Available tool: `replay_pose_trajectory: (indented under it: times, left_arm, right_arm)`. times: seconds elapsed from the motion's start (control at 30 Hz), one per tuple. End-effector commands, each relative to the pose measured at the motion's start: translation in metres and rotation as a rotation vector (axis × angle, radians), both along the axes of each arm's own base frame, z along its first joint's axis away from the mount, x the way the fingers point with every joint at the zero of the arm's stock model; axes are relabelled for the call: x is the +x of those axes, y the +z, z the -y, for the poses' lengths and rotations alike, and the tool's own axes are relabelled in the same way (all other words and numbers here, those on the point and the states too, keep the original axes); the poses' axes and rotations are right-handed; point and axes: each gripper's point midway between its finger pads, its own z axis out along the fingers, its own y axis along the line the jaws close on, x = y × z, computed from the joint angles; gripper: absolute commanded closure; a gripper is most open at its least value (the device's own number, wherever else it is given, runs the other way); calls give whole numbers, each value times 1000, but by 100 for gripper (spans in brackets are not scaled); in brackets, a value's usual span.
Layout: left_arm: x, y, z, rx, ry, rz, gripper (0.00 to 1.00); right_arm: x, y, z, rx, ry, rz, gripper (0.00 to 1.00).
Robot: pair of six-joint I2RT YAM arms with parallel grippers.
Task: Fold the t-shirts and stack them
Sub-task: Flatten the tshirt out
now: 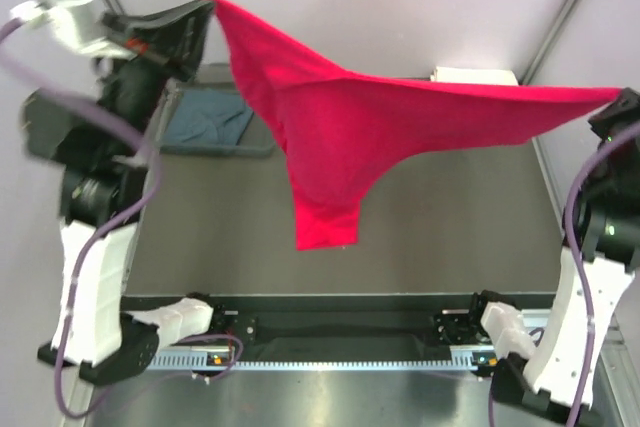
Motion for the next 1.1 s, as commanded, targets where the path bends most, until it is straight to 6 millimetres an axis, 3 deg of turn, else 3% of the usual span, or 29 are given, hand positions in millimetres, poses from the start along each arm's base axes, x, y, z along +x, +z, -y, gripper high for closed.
replay_pose_trajectory:
  times: [0.0,0.03,0.13,0.27,0.37,0.4,0.47,0.57,0.6,0.67,0.7,0.77,0.8,0.87,0.9,0.93,0.97,1.0,1.07]
  left_arm:
    - [-54,28,-15,1,-13,88,100]
    - [-80,43,-23,-13,-16,137,100]
    - [-114,64,-36,-37,-9,197,100]
    - [-127,81,-44,-59,4,236,100]
    - [-113,88,-41,-60,19,239,100]
    - [-97,86,-36,-51,22,222,100]
    - [-79,86,-32,-49,38,218,100]
    - [-18,63,-19,-3,93,134,100]
    - [12,46,-10,26,102,84,100]
    - [48,23,-3,47,130,23,100]
    - [80,-6,6,85,139,-41,100]
    - [114,-35,13,100,164,-91,100]
    - [145,-73,22,141,170,-163,100]
    - [177,-109,30,176,182,-219,100]
    - [205,-147,41,213,173,-286,100]
    - [220,-168,46,233,166,-317,100]
    - [234,-182,51,238,165,-323,100]
    - [258,-228,62,276,142,-399,100]
    - [280,-262,74,288,115,-424,100]
  right_arm:
    - [-42,45,-9,-31,-33,133,100]
    - [-56,54,-14,-41,-34,169,100]
    - [-80,81,-22,-58,-36,245,100]
    - [-99,121,-28,-78,-35,325,100]
    - [-93,133,-27,-76,-30,341,100]
    - [-87,132,-26,-72,-26,334,100]
    - [-61,120,-18,-53,-24,284,100]
    - [-17,91,-9,-22,0,200,100]
    - [-6,84,-6,-11,2,182,100]
    - [30,54,2,14,15,105,100]
    - [41,44,4,25,24,81,100]
    - [74,9,12,45,35,7,100]
    - [86,-4,14,50,42,-18,100]
    - [115,-44,23,73,45,-101,100]
    - [125,-59,26,68,44,-136,100]
    - [144,-88,28,74,51,-185,100]
    - [152,-104,31,69,48,-215,100]
    - [167,-132,36,77,45,-270,100]
    - [183,-165,43,71,34,-311,100]
